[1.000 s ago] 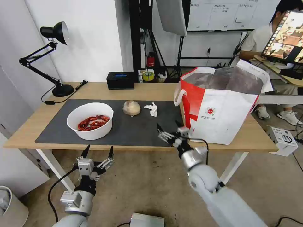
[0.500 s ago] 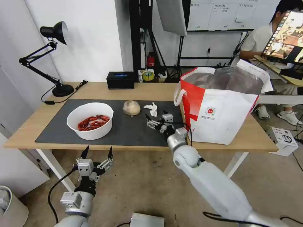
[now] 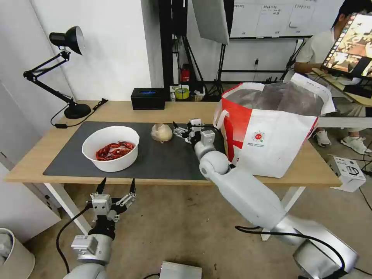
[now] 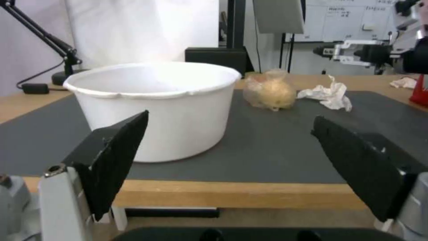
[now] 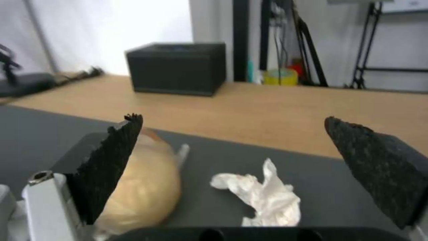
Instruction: Pick up the trash from the table and place it into the takeout bag.
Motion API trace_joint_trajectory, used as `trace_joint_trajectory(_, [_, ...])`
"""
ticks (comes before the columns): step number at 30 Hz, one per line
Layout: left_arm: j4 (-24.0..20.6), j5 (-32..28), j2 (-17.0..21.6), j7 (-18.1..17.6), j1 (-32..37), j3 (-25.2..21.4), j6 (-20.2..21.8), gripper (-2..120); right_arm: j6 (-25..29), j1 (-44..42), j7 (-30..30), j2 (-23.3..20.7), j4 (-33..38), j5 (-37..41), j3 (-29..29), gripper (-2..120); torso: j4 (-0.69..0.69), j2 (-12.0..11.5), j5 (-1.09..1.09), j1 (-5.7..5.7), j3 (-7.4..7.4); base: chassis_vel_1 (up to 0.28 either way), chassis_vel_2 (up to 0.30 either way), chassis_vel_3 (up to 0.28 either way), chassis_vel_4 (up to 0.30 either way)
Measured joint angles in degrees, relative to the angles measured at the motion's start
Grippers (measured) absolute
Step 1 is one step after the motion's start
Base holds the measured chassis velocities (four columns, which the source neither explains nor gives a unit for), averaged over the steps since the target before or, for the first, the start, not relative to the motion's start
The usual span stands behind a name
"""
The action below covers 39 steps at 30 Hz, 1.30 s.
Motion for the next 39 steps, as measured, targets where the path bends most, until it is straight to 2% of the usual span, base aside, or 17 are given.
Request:
trace_joint_trajectory(4, [0.52,-0.51,0.06,0.94,0.06,-0.22,-0.29,100,-3.36,2.84,4.95,4.09,-5.8,4.38,-0.43,100,0.01,0.0,-0.01,0.0,0.0,0.0,0.0,0.0,0.0])
trace_joint_trajectory(12, [1.37,-1.34,0.28,1.06,-0.64,-0.13,-0.44,100,-6.14,4.83,8.67,7.96,-11.49,5.89,-0.09,100,0.01,0.0,-0.01,-0.01,0.0,0.0,0.0,0.0,0.0])
trace_joint_trajectory(24, [3.11,-1.89,0.61,1.25,-1.29,-0.15,-1.21,100,-7.03,4.64,9.2,9.84,-15.75,6.32,0.49,100,0.0,0.01,0.0,-0.01,0.0,0.0,0.0,0.0,0.0])
trace_joint_trajectory(37, [4.79,-1.76,0.36,1.75,-1.85,0.35,-1.59,100,-7.88,5.23,8.5,14.46,-21.65,5.86,3.82,100,0.0,0.01,-0.01,-0.01,-0.02,0.0,0.0,0.0,0.0])
trace_joint_trajectory(39, [5.05,-1.72,0.3,2.15,-1.96,0.33,-1.74,100,-8.52,5.24,8.7,14.56,-21.84,5.85,3.93,96,-0.01,0.02,0.0,-0.02,-0.02,0.0,0.0,0.0,0.0])
